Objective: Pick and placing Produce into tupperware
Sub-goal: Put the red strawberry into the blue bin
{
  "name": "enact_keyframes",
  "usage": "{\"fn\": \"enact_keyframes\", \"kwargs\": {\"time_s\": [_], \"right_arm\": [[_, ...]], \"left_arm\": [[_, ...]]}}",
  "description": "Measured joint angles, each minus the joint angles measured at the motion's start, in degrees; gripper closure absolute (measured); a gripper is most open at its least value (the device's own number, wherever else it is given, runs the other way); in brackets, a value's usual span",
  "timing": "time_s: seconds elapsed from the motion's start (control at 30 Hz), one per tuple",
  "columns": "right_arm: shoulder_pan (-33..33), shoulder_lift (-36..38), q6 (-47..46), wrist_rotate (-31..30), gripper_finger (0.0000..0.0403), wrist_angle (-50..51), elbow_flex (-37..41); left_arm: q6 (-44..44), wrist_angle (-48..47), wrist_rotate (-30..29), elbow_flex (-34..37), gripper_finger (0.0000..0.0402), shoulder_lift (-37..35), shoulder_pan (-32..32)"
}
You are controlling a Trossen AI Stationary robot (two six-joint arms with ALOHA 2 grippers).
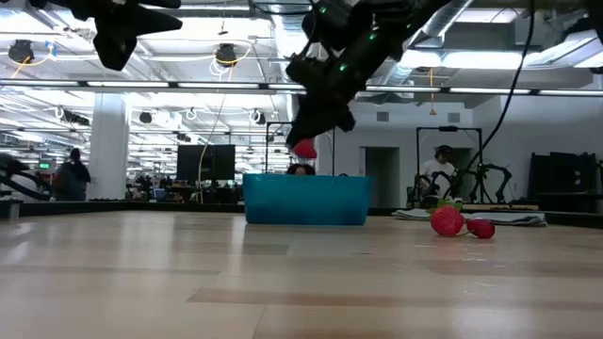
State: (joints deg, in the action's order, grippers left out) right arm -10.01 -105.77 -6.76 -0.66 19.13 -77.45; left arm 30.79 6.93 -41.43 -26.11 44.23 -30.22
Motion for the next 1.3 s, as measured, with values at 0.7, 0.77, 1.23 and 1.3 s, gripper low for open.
{"fn": "enact_keyframes", "kwargs": {"time_s": [0.7,0.77,1.23,1.3], "right_arm": [[-0.69,0.91,-2.28,5.82,0.0212,-2.67,-0.85],[1.12,3.36,-2.32,5.65,0.0204,-2.79,-1.01],[28.38,21.35,-5.40,-26.88,0.0219,4.09,-0.94],[31.87,22.93,-7.31,-32.17,0.0220,6.28,-0.97]], "left_arm": [[-0.47,0.09,0.70,0.00,0.0294,0.00,-0.02],[0.20,0.19,0.45,0.00,0.0294,0.00,0.05],[2.82,0.27,18.92,-1.23,0.0294,6.03,11.72],[3.19,0.44,22.32,-2.17,0.0294,9.15,14.25]]}}
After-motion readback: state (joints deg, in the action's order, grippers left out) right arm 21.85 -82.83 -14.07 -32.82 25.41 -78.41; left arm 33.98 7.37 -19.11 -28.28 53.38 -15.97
